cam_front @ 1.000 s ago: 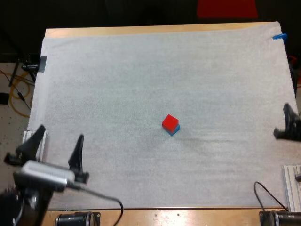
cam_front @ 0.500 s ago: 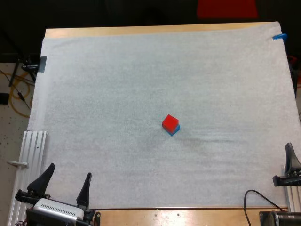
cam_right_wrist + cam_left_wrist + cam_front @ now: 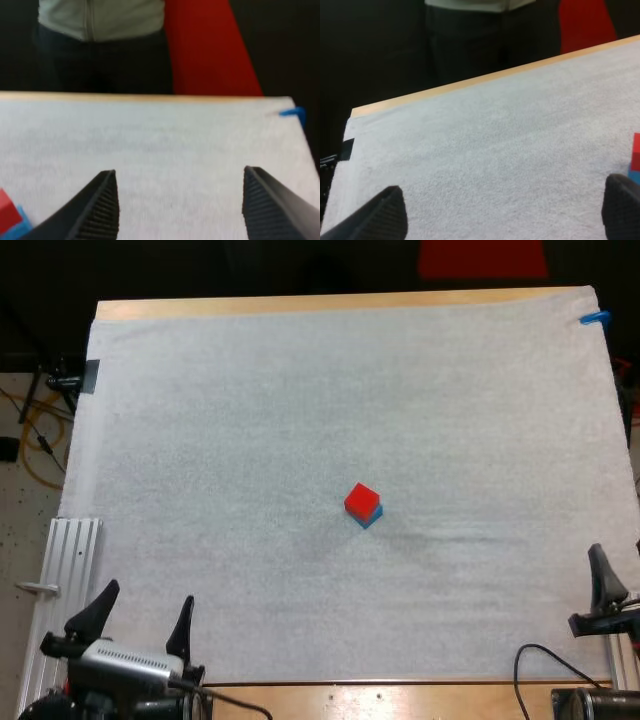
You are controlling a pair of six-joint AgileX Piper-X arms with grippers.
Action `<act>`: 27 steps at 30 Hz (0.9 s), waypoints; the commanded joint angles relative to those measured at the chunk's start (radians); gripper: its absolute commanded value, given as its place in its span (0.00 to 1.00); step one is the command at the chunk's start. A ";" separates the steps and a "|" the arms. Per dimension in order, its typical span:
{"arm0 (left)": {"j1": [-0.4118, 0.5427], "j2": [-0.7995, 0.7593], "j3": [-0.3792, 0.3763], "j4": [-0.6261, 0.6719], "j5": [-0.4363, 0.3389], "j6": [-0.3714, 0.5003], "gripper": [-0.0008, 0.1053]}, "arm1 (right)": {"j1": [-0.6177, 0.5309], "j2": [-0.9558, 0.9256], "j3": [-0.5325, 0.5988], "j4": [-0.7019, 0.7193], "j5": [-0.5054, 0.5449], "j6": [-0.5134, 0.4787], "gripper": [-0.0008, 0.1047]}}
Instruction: Stack red cube on blue cube
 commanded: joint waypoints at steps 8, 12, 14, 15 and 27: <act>0.000 -0.138 0.136 -0.090 -0.015 -0.010 0.73 | 0.000 -0.040 0.012 0.013 -0.008 -0.004 0.52; 0.000 -0.138 0.185 -0.090 -0.015 -0.010 0.73 | 0.000 -0.040 0.037 0.059 -0.008 -0.004 0.52; 0.000 -0.138 0.200 -0.090 -0.015 -0.010 0.73 | 0.000 -0.040 0.048 0.079 -0.008 -0.004 0.52; 0.000 -0.138 0.210 -0.088 -0.015 -0.010 0.73 | 0.000 -0.040 0.056 0.090 -0.008 -0.004 0.52; 0.000 -0.137 0.227 -0.117 -0.013 -0.031 0.73 | 0.000 -0.040 0.065 0.121 -0.006 0.006 0.52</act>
